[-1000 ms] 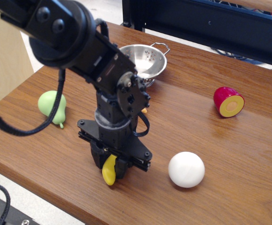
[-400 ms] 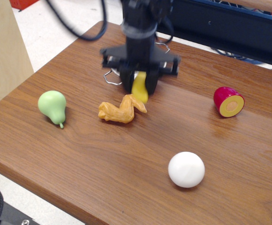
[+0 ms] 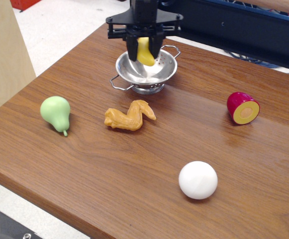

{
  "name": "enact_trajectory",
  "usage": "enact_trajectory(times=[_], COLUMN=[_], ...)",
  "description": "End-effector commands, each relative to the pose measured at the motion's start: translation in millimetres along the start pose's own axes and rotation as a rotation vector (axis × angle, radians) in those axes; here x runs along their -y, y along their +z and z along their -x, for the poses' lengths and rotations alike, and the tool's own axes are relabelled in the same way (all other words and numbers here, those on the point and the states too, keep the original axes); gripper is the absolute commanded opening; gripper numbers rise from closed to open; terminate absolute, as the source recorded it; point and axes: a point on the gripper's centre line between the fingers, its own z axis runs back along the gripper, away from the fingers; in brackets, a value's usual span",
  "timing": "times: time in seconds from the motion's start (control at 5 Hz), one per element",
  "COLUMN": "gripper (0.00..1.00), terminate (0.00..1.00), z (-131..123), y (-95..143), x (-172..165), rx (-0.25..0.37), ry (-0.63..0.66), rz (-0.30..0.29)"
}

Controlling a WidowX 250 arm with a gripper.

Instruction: Put banana in colander

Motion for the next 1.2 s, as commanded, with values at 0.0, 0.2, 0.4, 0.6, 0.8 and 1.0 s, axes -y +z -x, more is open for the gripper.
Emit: enact_trajectory(times=[0.0,0.2,0.4,0.6,0.8,1.0], gripper=[1.0,1.0,1.0,1.0,1.0,1.0], terminate=[0.0,0.0,0.0,0.0,0.0,0.0], z=[-34.5,-33.5,-29.1,-19.5,-14.5,-14.5], y=[-1.6,-1.4,11.7,37.4,55.2,55.2], x=[-12.2,-8.9,-10.5,-13.7,-14.8,-14.8], rx=[0.045,0.041,0.03,0.029,0.047,0.047], ry=[0.073,0.072,0.082,0.038,0.0,0.0], rz=[-0.044,-0.04,-0.02,0.025,0.064,0.064])
